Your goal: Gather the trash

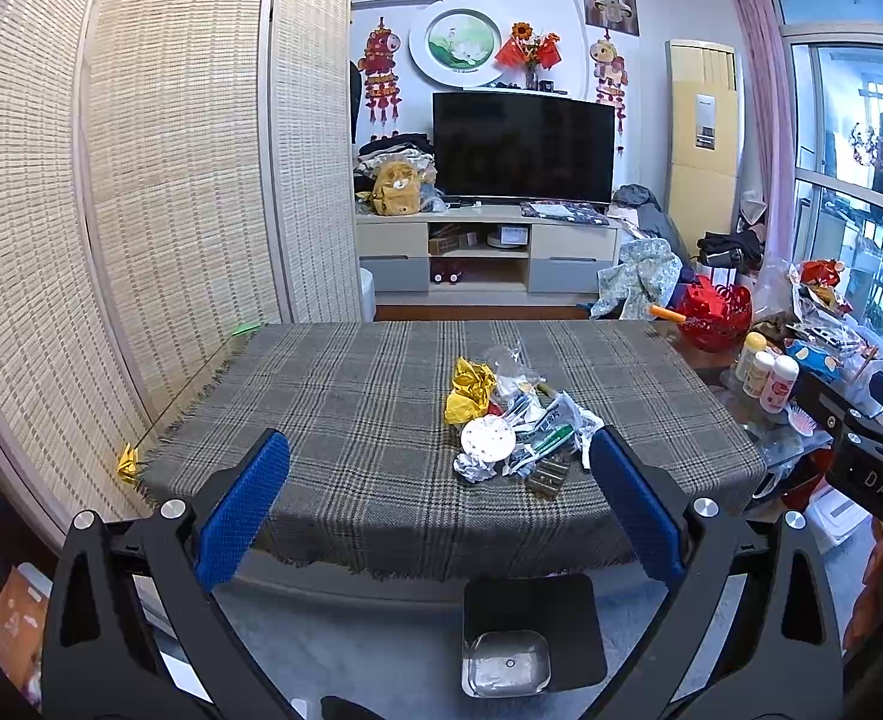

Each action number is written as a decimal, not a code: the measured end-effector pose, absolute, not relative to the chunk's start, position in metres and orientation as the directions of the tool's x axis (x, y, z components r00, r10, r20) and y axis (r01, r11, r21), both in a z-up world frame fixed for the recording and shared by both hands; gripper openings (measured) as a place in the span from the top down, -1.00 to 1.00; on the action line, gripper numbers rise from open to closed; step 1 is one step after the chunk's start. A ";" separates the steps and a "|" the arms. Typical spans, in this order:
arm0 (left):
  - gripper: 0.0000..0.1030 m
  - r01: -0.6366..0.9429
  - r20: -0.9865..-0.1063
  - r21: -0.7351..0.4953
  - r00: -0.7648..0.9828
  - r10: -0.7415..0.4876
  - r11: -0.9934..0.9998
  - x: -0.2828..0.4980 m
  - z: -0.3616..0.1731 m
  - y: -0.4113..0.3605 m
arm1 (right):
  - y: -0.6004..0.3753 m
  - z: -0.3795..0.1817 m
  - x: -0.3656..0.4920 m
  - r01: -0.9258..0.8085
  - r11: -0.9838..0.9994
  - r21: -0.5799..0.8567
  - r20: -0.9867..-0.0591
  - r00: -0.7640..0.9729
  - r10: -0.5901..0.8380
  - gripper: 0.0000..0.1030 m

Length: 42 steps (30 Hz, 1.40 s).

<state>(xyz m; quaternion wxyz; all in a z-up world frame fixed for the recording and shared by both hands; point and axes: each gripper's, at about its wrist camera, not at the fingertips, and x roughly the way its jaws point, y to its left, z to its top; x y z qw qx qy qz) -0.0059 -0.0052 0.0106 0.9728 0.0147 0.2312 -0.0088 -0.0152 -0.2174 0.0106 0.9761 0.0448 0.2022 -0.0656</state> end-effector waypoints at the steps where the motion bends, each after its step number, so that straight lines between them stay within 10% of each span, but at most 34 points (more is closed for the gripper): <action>1: -0.84 0.025 -0.449 0.025 0.894 -0.011 0.999 -0.006 0.011 -0.006 | -0.218 0.010 -0.015 0.147 0.987 0.062 -0.400 0.910 -0.110 -0.94; 42: -0.84 0.026 -0.448 0.015 0.894 -0.016 1.000 -0.004 0.007 -0.003 | -0.218 0.006 -0.010 0.143 0.988 0.059 -0.417 0.903 -0.106 -0.94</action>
